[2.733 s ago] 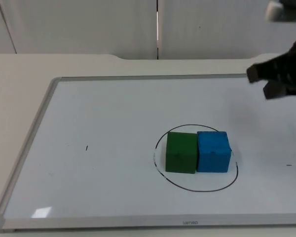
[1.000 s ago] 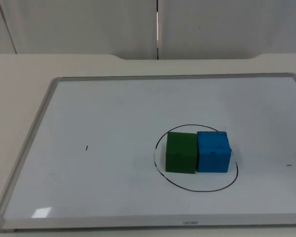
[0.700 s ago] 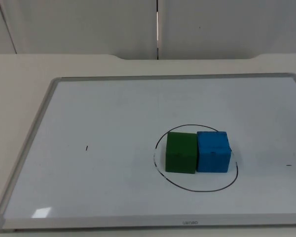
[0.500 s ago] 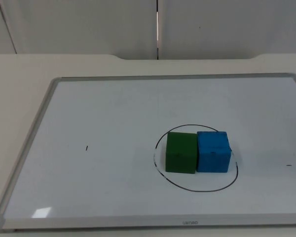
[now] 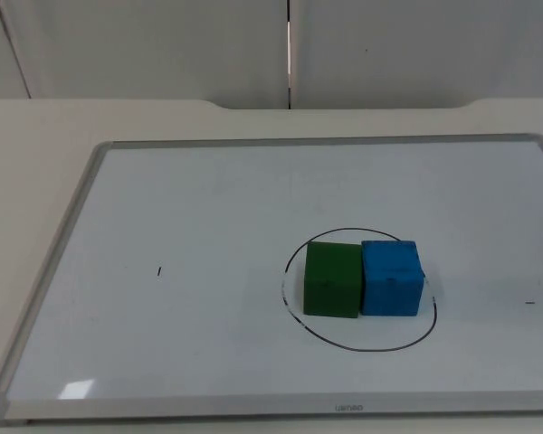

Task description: Push the two cubes into the marked area.

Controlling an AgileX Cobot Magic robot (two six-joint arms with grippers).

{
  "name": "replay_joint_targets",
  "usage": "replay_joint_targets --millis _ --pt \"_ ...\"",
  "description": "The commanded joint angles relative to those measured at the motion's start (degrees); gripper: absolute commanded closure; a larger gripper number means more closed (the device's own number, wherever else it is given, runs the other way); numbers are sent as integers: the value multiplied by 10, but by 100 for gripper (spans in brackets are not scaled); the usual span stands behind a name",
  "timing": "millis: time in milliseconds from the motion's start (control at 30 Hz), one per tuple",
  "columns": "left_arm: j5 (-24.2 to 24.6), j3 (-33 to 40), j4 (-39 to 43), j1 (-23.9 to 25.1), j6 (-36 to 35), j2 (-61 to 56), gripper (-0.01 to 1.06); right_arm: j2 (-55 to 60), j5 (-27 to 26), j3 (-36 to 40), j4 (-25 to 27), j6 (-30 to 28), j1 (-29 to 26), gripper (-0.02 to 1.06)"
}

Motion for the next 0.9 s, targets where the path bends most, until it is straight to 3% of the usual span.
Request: replay_joint_targets --millis 0,400,700,867 --pt "-1 2 -1 2 -2 -2 105 -7 15 1 1 -20 -2 104" --pt "-1 2 -1 2 -2 -2 105 -122 12 66 1 -34 -2 104" --pt "-1 2 -1 2 -2 -2 105 -203 99 95 8 -21 -2 104" --pt "-1 2 -1 2 -2 -2 105 -247 115 132 20 -19 -2 104"
